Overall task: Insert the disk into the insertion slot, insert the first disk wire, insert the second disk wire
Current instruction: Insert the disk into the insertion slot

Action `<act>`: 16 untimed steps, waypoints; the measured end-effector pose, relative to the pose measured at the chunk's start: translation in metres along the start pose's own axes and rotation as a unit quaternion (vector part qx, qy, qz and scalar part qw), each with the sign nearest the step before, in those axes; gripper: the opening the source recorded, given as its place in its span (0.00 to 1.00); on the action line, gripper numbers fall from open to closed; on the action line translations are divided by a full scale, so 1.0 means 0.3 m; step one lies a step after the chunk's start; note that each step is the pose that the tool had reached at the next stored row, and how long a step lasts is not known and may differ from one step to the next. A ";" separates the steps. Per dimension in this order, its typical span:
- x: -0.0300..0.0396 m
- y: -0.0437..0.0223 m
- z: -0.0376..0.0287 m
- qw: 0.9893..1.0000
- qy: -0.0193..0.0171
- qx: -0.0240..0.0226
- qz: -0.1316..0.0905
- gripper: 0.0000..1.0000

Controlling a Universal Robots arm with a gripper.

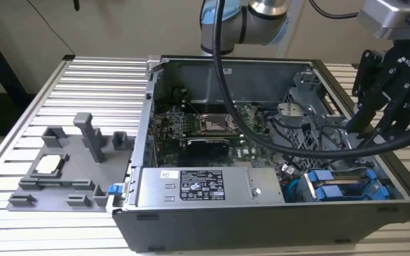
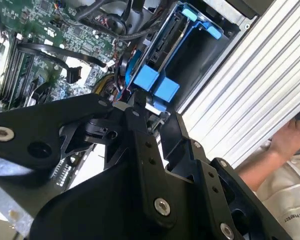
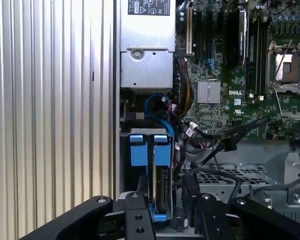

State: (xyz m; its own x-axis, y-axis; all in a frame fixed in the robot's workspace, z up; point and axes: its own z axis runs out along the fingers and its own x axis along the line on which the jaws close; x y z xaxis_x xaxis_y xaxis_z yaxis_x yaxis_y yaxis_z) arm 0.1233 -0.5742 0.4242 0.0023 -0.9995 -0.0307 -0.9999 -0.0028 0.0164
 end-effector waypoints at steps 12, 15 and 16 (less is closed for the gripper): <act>0.001 -0.151 0.027 1.000 -0.011 -0.002 0.000 0.40; 0.001 -0.179 0.031 1.000 -0.012 -0.002 0.000 0.40; 0.001 -0.183 0.031 1.000 -0.013 -0.002 0.000 0.40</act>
State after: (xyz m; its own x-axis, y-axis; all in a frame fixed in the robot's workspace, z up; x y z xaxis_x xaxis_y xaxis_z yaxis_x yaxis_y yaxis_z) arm 0.1781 -0.5742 0.4140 0.0022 -0.9984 -0.0572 -0.9998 -0.0034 0.0209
